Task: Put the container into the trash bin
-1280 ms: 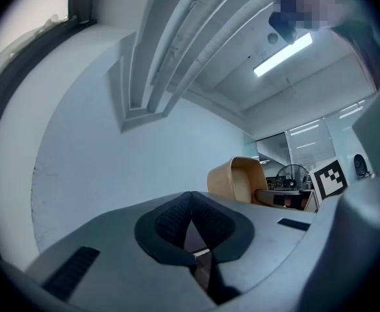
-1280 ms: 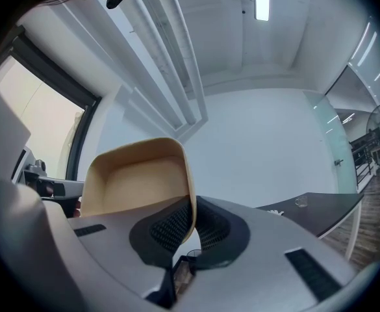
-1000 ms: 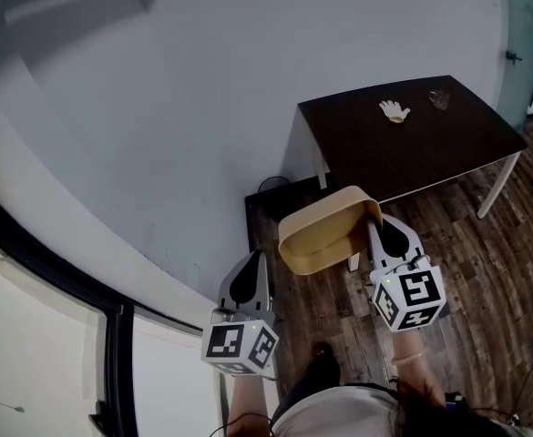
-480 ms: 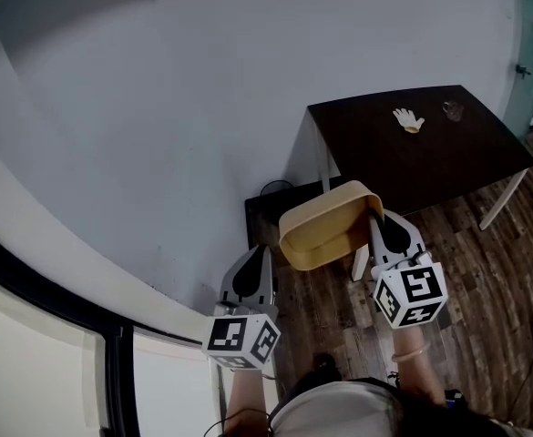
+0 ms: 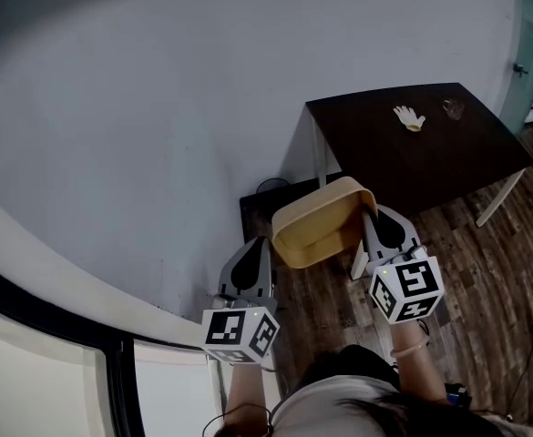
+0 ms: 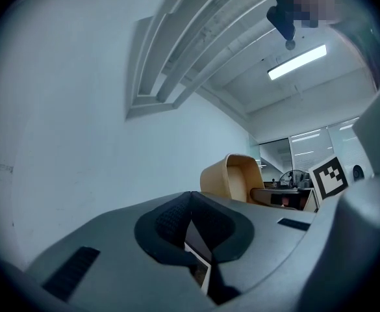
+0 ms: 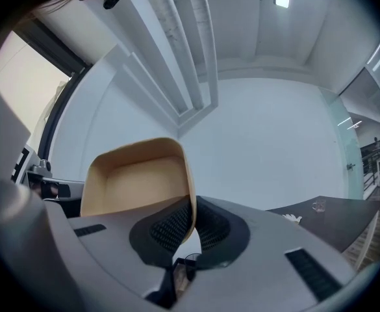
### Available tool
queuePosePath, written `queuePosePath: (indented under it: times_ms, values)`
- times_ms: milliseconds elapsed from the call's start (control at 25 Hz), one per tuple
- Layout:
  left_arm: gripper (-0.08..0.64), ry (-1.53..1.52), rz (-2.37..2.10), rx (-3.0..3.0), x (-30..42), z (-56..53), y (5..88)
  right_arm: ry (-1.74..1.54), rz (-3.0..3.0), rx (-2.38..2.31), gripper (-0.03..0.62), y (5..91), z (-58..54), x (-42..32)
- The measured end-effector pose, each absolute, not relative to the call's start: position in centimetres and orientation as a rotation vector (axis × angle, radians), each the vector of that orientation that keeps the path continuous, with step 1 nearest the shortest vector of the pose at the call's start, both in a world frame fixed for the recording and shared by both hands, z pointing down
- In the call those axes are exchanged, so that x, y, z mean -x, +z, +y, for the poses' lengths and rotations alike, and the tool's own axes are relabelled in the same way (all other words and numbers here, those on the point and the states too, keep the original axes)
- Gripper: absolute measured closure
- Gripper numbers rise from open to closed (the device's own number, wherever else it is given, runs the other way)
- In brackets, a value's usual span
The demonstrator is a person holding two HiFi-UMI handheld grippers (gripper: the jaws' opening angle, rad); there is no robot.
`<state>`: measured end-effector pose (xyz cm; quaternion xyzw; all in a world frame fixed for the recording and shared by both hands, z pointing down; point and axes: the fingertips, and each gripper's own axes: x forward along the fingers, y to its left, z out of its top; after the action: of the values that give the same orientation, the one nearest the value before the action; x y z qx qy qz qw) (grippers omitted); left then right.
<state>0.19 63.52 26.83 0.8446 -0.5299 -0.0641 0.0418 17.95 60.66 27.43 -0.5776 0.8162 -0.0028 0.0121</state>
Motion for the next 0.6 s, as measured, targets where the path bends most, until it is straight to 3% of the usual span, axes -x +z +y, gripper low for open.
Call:
queuePosePath:
  times_ms: [600]
  values:
    - [0.540, -0.193, -1.652, -2.546, 1.6, 56.9, 28.1, -0.010, 2.540, 1.791, 0.580, 27.9, 53.0, -16.6]
